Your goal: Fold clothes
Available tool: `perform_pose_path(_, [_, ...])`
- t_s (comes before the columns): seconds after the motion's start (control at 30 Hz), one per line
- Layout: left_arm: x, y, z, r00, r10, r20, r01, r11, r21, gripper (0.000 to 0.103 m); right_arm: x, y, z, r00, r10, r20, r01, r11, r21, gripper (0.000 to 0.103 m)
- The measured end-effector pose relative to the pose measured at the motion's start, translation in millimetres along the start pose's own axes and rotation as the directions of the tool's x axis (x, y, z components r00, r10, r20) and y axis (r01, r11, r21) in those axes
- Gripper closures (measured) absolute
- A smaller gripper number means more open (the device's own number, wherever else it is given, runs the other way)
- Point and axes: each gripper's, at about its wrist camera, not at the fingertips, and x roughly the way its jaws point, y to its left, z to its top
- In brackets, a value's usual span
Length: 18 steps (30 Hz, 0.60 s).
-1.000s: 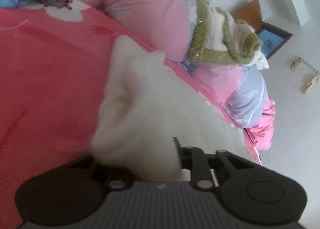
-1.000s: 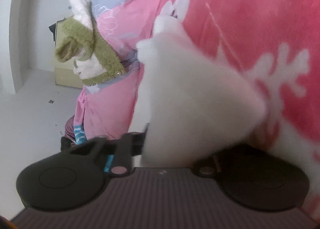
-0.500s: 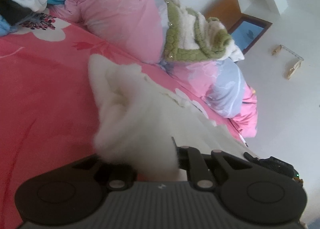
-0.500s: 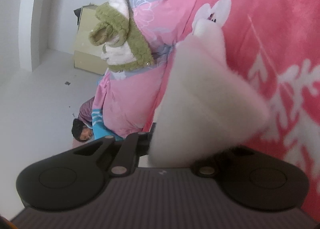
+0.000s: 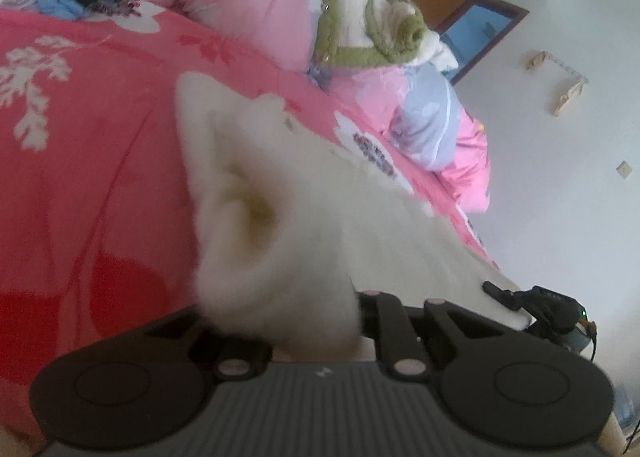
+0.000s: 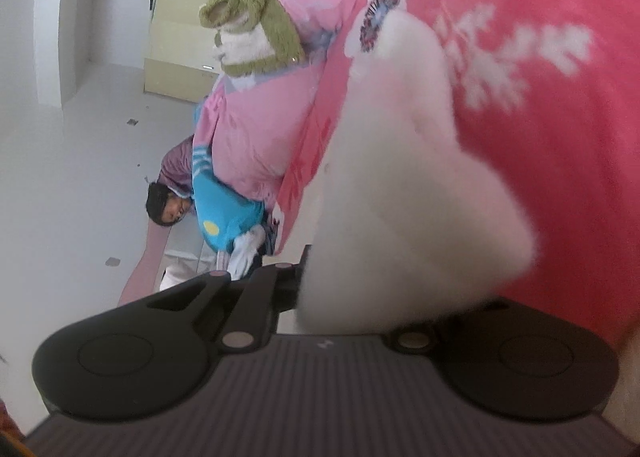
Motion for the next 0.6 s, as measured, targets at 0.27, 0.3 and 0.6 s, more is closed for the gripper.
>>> perform_pose_path(0.27, [-15, 25, -5, 0.998, -0.019, -0.058, 0.014, 0.996, -0.089, 0.036, -3, -28, -3, 0.991, -0.125, -0.039, 0.129, 0.985, 0.114, 0.077])
perform_pose_path(0.3, [-18, 28, -6, 0.998, -0.024, -0.063, 0.018, 0.995, -0.097, 0.035, -6, -29, -3, 0.991, -0.128, -0.034, 0.131, 0.984, 0.122, 0.075])
perform_pose_path(0.6, [-58, 42, -7, 0.995, 0.080, -0.054, -0.084, 0.994, -0.070, 0.030, -49, -26, 3, 0.978, -0.202, 0.059, 0.191, 0.970, 0.152, 0.053])
